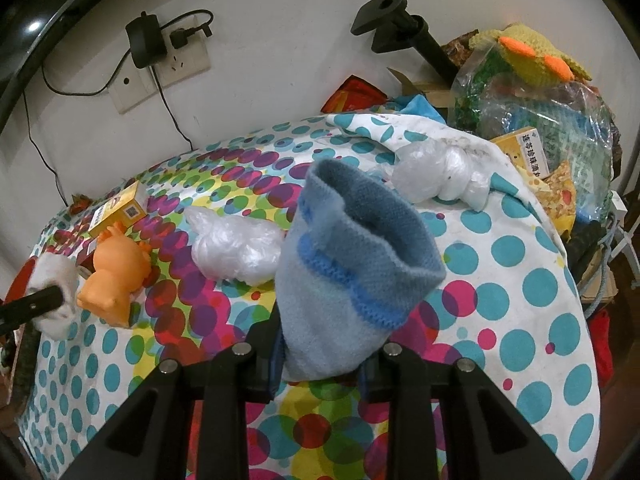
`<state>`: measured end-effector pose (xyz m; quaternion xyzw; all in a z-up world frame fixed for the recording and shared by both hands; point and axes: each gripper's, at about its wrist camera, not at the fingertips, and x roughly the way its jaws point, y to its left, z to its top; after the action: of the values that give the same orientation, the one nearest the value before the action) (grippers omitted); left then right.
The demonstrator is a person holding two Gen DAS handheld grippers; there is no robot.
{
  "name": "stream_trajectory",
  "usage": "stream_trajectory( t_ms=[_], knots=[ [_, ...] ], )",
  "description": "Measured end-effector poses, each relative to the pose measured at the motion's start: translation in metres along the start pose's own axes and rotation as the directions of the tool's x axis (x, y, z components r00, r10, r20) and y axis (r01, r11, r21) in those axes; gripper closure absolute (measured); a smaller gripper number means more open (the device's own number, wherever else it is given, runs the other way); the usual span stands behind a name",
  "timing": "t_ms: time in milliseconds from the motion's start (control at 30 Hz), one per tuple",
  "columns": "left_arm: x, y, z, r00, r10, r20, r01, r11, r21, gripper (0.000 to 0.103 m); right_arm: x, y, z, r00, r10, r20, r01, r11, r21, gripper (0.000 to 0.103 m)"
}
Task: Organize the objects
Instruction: 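Carry the white cloth in the left gripper over the red tray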
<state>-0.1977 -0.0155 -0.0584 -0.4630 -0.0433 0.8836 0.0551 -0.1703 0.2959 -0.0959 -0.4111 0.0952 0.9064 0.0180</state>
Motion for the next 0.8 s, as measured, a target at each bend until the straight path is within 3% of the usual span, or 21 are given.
stream_trajectory(
  t_ms=[267, 800],
  knots=[
    [-0.029, 0.013, -0.011, 0.995, 0.099, 0.018, -0.099, 0.995, 0.031, 0.064, -0.001, 0.004, 0.0, 1.0, -0.021, 0.002, 0.021, 1.0, -0.017, 0.076],
    [-0.066, 0.049, -0.017, 0.979, 0.197, 0.05, -0.198, 0.98, 0.025, 0.064, 0.0, 0.009, 0.0, 0.999, -0.049, 0.001, 0.049, 0.998, -0.043, 0.076]
  ],
)
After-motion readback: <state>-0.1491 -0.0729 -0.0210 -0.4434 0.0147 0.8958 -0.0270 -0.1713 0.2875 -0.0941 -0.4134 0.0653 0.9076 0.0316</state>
